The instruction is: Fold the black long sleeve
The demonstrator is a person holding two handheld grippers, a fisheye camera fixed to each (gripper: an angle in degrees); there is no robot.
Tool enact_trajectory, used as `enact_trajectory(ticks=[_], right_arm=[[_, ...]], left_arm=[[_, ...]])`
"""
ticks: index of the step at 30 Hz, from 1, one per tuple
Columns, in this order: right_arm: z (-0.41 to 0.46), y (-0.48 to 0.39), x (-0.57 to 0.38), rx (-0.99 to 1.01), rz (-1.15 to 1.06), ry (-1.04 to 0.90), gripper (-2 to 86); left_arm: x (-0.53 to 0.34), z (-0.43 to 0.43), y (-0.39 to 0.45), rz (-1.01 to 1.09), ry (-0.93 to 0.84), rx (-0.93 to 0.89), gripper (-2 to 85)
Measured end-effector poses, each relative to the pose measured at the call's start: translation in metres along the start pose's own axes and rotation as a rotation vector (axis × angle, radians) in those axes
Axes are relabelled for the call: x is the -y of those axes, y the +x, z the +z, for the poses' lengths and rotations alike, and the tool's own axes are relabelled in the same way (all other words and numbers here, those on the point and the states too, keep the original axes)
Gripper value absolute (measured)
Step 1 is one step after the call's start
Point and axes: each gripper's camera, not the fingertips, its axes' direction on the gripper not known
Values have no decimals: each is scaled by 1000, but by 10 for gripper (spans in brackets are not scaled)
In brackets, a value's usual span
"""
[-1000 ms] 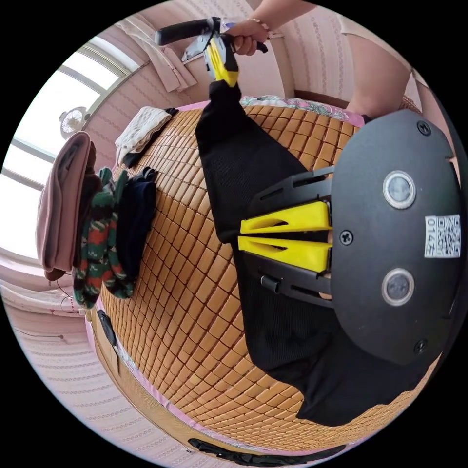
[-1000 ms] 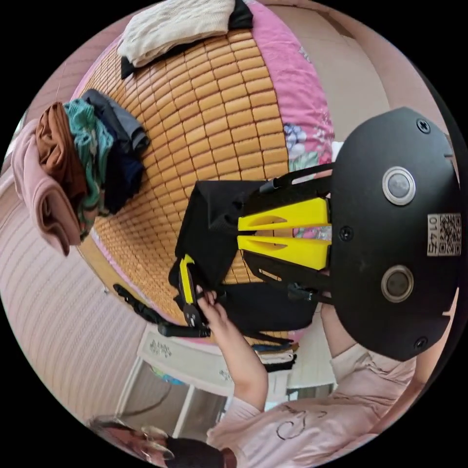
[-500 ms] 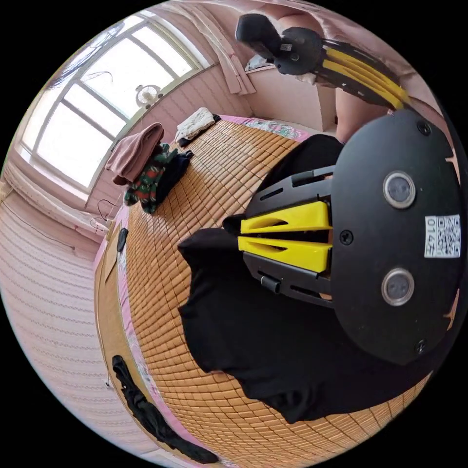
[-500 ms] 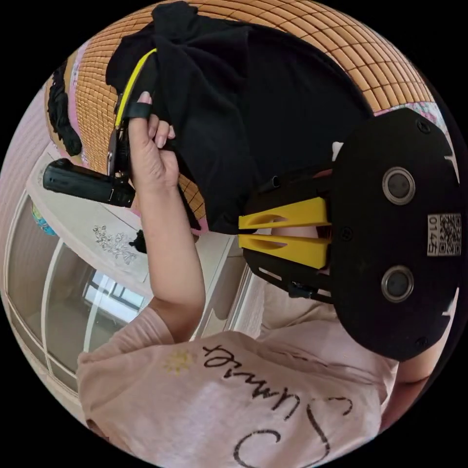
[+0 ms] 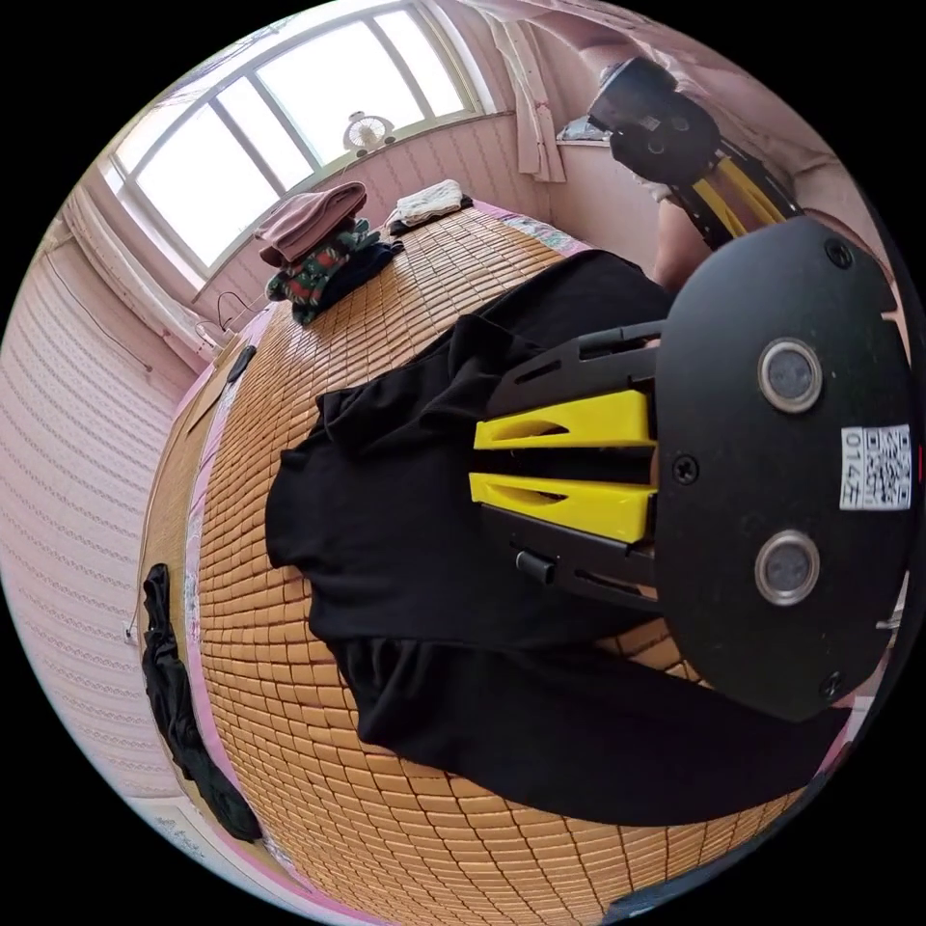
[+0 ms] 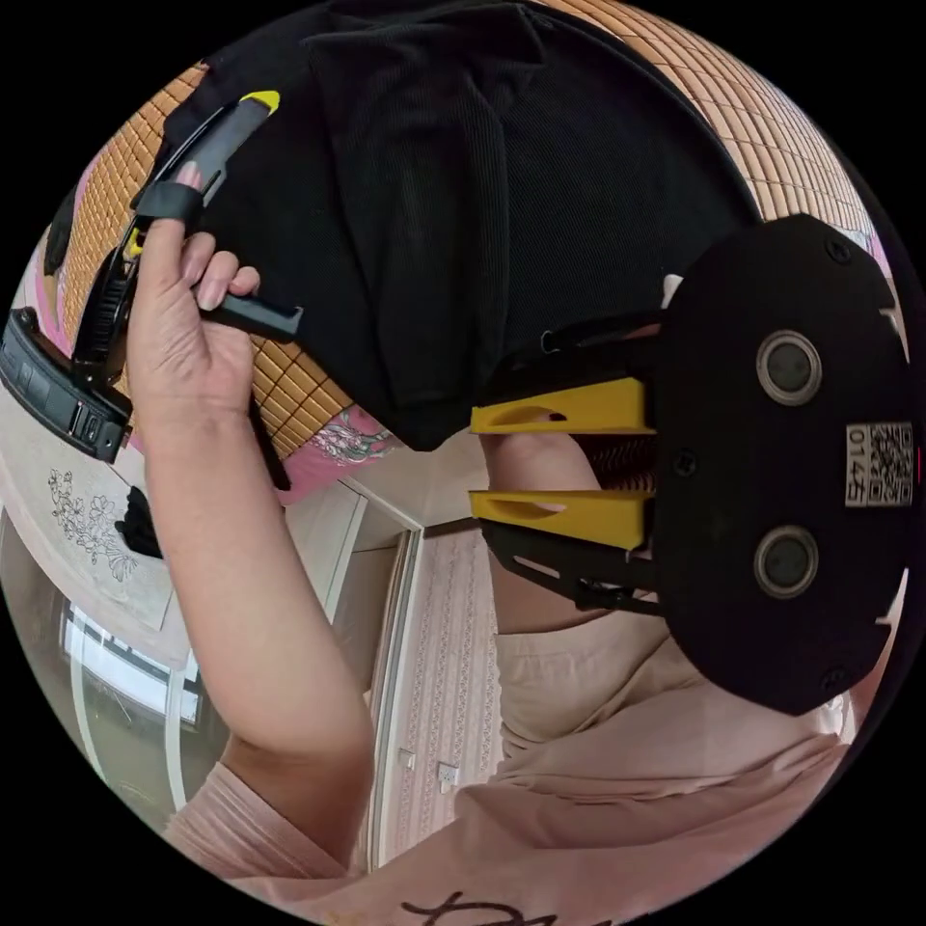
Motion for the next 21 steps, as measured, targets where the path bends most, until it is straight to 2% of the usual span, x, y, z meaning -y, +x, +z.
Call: enact_trajectory(ticks=[2, 4, 7, 9, 11, 12, 16, 19, 21], right_arm=[[-4, -6, -6, -22, 11, -5, 84], [-22, 0, -14, -133, 68, 35, 80], [-76, 28, -32, -419, 267, 197, 76], [-115, 46, -44, -640, 399, 300, 77], [-128, 44, -45, -788, 430, 369, 74], [-125, 40, -41, -855, 391, 345, 74], [-106, 46, -29, -898, 370, 223, 86], [-99, 49, -27, -827, 369, 197, 79], [-109, 42, -34, -842, 412, 222, 36]], left_arm=[[-16, -11, -7, -21, -28, 10, 55], [-28, -19, -12, -32, -50, 31, 56], [-24, -28, -16, -32, -24, 12, 57], [5, -23, -13, 38, 39, -21, 53], [39, -12, -6, 109, 67, -53, 51], [65, -3, 0, 145, 81, -73, 51], [135, 43, 20, 248, 68, -68, 71], [172, 94, 27, 272, -67, -44, 76], [182, 121, 33, 347, -177, -77, 6]])
